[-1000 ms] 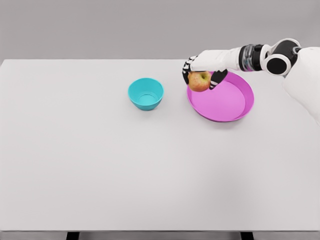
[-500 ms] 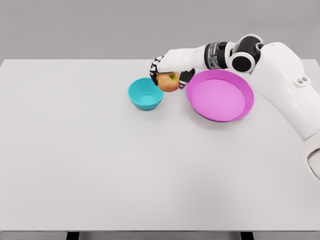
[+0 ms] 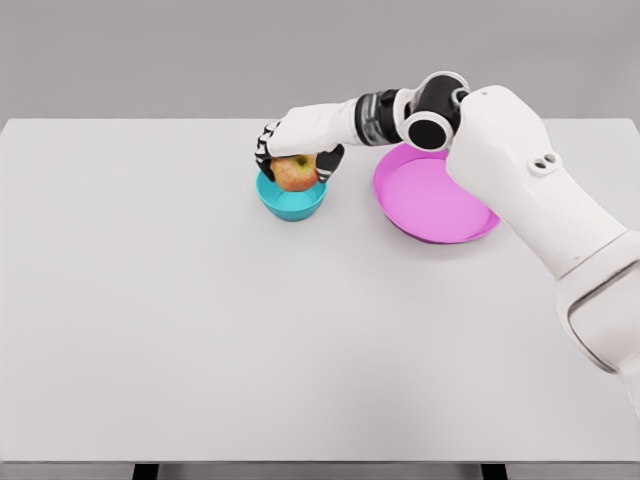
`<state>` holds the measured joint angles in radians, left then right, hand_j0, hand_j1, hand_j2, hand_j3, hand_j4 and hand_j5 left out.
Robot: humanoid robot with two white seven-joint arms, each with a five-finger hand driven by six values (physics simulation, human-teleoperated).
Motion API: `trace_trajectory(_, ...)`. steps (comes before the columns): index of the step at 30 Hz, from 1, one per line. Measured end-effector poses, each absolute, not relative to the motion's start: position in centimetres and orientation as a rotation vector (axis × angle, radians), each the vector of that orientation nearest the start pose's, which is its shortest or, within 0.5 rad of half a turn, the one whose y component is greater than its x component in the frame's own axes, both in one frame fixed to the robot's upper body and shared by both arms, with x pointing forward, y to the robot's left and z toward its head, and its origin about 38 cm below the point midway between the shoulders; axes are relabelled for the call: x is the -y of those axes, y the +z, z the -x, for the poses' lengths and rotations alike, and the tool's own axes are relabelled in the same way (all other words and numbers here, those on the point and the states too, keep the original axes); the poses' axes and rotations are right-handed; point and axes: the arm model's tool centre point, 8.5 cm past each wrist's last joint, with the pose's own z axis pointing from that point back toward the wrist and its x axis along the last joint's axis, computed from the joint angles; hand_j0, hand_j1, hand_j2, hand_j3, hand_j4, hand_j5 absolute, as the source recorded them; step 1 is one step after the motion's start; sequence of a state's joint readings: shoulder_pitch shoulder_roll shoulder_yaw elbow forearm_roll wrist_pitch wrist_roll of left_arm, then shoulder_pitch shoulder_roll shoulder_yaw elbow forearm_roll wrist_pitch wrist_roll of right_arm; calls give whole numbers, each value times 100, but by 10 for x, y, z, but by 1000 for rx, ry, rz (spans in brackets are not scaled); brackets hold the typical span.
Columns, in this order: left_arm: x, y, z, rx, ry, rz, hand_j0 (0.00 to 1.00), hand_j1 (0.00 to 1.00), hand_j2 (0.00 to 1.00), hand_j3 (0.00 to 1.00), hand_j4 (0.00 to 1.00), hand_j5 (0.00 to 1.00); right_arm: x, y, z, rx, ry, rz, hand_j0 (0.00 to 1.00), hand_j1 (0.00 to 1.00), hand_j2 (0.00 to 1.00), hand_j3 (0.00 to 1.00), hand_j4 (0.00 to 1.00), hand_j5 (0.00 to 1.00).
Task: Put the apple from the pink plate into the blue bowl with your right arm
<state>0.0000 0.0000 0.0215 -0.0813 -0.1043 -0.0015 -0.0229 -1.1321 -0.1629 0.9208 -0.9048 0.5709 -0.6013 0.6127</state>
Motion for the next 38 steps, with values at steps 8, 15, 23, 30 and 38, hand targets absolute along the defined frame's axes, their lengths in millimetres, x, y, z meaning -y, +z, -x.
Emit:
trace_trajectory(8, -270, -263, -29, 78, -87, -69, 100, 100, 100, 100, 100, 100, 54, 242, -530, -1761, -3021, -406, 100, 100, 100, 100, 100, 100)
trace_trajectory(15, -270, -263, -29, 78, -87, -69, 100, 100, 100, 100, 100, 100, 79, 265, -530, -1855, -2939, -455, 100, 100, 100, 100, 100, 100)
trace_trajectory(23, -270, -263, -29, 78, -87, -69, 100, 100, 100, 100, 100, 100, 242, 218, -491, -2297, -2927, -567, 100, 100, 100, 100, 100, 100)
trace_trajectory(30, -270, -263, -29, 78, -87, -69, 100, 100, 100, 100, 100, 100, 337, 244, -457, -2738, -2615, -904, 100, 100, 100, 100, 100, 100)
trace_trajectory(38, -270, -263, -29, 79, -87, -69, 100, 100, 100, 100, 100, 100, 349, 228, -445, -2780, -2629, -920, 100, 100, 100, 100, 100, 100)
